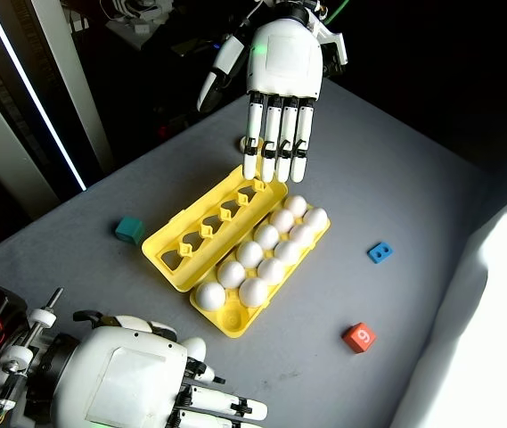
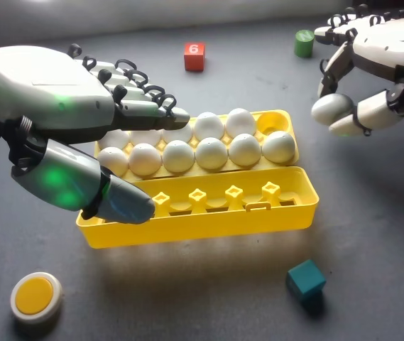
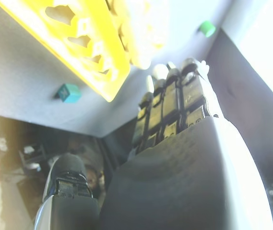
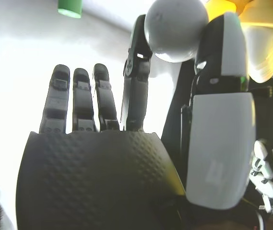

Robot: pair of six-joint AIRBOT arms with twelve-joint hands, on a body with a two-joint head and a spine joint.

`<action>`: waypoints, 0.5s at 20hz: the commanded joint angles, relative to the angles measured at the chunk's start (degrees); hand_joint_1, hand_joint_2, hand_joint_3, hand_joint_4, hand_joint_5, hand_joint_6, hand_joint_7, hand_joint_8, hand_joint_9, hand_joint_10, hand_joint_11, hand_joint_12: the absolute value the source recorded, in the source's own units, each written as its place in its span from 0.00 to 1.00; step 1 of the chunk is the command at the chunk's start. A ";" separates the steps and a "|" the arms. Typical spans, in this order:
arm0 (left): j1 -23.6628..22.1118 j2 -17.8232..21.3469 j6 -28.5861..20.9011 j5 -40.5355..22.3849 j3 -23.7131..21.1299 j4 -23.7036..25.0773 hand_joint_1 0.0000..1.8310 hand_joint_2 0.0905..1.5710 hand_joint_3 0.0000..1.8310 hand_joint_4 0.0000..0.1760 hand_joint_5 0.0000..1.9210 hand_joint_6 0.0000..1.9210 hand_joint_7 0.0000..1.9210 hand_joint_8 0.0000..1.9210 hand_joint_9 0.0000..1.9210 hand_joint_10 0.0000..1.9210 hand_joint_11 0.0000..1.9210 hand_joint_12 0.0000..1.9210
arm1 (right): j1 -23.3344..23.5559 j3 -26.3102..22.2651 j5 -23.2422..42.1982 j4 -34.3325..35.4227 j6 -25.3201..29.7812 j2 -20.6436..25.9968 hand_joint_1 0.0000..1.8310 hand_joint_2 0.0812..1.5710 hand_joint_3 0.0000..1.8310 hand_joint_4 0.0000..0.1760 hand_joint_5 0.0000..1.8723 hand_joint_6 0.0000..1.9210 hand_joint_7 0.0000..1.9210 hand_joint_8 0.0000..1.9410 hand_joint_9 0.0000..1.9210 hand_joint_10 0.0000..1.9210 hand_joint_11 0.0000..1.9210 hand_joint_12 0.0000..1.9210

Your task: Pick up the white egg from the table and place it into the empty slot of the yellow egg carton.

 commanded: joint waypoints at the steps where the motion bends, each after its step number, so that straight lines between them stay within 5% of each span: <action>1: -0.86 0.02 -0.07 3.73 -0.20 -1.16 0.00 0.71 0.00 0.00 0.00 0.00 0.02 0.00 0.00 0.00 0.00 0.00 | 0.87 -0.22 9.01 -1.02 1.07 0.24 0.58 0.69 0.00 0.32 0.53 0.51 0.04 0.00 0.00 0.00 0.00 0.00; 2: -0.86 0.02 -0.07 3.73 -0.20 -1.16 0.00 0.71 0.00 0.00 0.00 0.00 0.02 0.00 0.00 0.00 0.00 0.00 | 0.84 -0.39 10.16 -1.67 1.98 0.11 0.58 0.69 0.00 0.32 0.53 0.51 0.04 0.00 0.00 0.00 0.00 0.00; 3: -0.86 0.02 -0.07 3.73 -0.21 -1.16 0.00 0.71 0.00 0.00 0.01 0.00 0.02 0.00 0.01 0.00 0.00 0.00 | 0.77 -0.43 11.30 -2.21 3.06 -0.17 0.60 0.68 0.00 0.05 0.55 0.47 0.06 0.00 0.00 0.00 0.00 0.00; 4: -0.86 0.02 -0.07 3.73 -0.20 -1.16 0.00 0.71 0.00 0.00 0.00 0.00 0.02 0.00 0.00 0.00 0.00 0.00 | 0.66 -0.43 13.29 -2.52 4.62 -0.65 0.58 0.69 0.00 0.48 0.53 0.51 0.06 0.00 0.00 0.00 0.00 0.00; 6: -0.86 0.02 -0.07 3.73 -0.20 -1.16 0.00 0.71 0.00 0.00 0.01 0.00 0.02 0.00 0.00 0.00 0.00 0.00 | 0.49 -0.43 15.78 -2.84 6.42 -1.25 0.58 0.69 0.00 0.48 0.53 0.51 0.06 0.01 0.00 0.00 0.00 0.00; 7: -0.86 0.02 -0.07 3.73 -0.20 -1.16 0.00 0.71 0.00 0.00 0.00 0.00 0.02 0.00 0.00 0.00 0.00 0.00 | 0.46 -0.43 17.02 -2.87 7.14 -1.75 0.59 0.68 0.00 0.33 0.55 0.48 0.08 0.01 0.00 0.00 0.00 0.00; 10: -0.86 0.01 -0.07 3.73 -0.18 -1.16 0.00 0.71 0.00 0.00 0.00 0.00 0.02 0.00 0.00 0.00 0.00 0.00 | -0.36 -0.43 19.52 -2.86 8.89 -2.73 0.58 0.69 0.00 0.37 0.53 0.50 0.07 0.00 0.00 0.00 0.00 0.00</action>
